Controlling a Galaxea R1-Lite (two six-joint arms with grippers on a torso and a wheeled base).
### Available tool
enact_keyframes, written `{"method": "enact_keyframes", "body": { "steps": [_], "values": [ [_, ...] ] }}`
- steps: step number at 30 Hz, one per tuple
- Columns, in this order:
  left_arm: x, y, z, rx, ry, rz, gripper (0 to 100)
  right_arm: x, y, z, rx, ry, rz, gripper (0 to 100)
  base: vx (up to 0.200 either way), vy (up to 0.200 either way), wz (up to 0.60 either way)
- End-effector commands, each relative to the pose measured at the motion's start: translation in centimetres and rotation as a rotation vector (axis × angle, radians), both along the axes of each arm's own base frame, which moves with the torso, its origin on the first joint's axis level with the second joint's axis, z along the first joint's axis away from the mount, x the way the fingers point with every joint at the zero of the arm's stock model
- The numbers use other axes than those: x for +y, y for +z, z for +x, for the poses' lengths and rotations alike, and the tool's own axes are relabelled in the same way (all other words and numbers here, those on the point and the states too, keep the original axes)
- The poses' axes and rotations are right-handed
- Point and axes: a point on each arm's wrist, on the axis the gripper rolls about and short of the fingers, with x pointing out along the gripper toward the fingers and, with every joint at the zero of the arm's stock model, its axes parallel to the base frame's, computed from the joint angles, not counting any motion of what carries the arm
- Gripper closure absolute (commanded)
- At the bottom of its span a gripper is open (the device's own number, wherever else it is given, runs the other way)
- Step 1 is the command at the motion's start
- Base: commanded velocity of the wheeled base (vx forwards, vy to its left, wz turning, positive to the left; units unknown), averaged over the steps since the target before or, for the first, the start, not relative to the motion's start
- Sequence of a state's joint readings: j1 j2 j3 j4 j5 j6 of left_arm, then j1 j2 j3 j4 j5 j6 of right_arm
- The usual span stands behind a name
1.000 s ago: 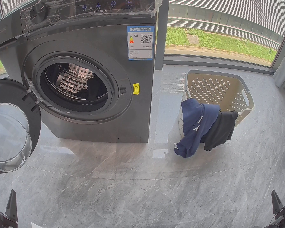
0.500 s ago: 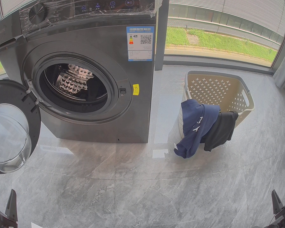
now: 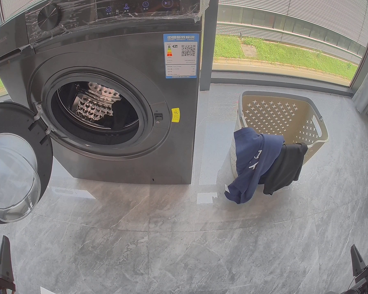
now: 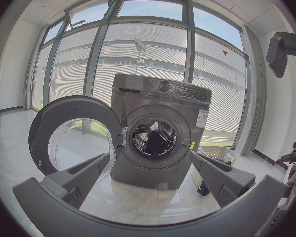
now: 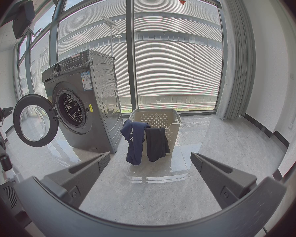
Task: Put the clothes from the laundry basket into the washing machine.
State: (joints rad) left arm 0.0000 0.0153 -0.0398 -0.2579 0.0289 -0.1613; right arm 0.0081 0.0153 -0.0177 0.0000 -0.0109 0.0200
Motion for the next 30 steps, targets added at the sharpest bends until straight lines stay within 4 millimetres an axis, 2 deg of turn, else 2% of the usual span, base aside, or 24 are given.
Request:
{"method": "enact_keyframes", "body": {
  "steps": [1,7,10,22,30],
  "values": [
    [0.0,-0.1,-0.1,-0.029,-0.002,0.003,0,0.0,-0.5,0.0,0.001,0.001,0.000,0,0.000,0.000,0.00],
    [-0.1,-0.4,0.0,-0.018,-0.025,0.012,0,0.0,-0.5,0.0,0.002,0.001,0.000,0,0.000,0.000,0.00],
    [-0.1,-1.4,0.3,0.052,-0.021,0.022,0,0.0,-0.5,0.0,0.002,0.000,0.000,0,0.000,0.000,0.00],
    [-0.1,-2.8,0.6,0.194,-0.024,0.030,0,0.0,-0.5,0.0,0.001,0.000,0.000,0,0.000,0.000,0.00],
    [-0.1,-3.0,0.6,0.209,-0.035,0.041,0,0.0,-0.5,0.0,0.001,0.001,0.000,0,0.000,0.000,0.00]
  ]
}}
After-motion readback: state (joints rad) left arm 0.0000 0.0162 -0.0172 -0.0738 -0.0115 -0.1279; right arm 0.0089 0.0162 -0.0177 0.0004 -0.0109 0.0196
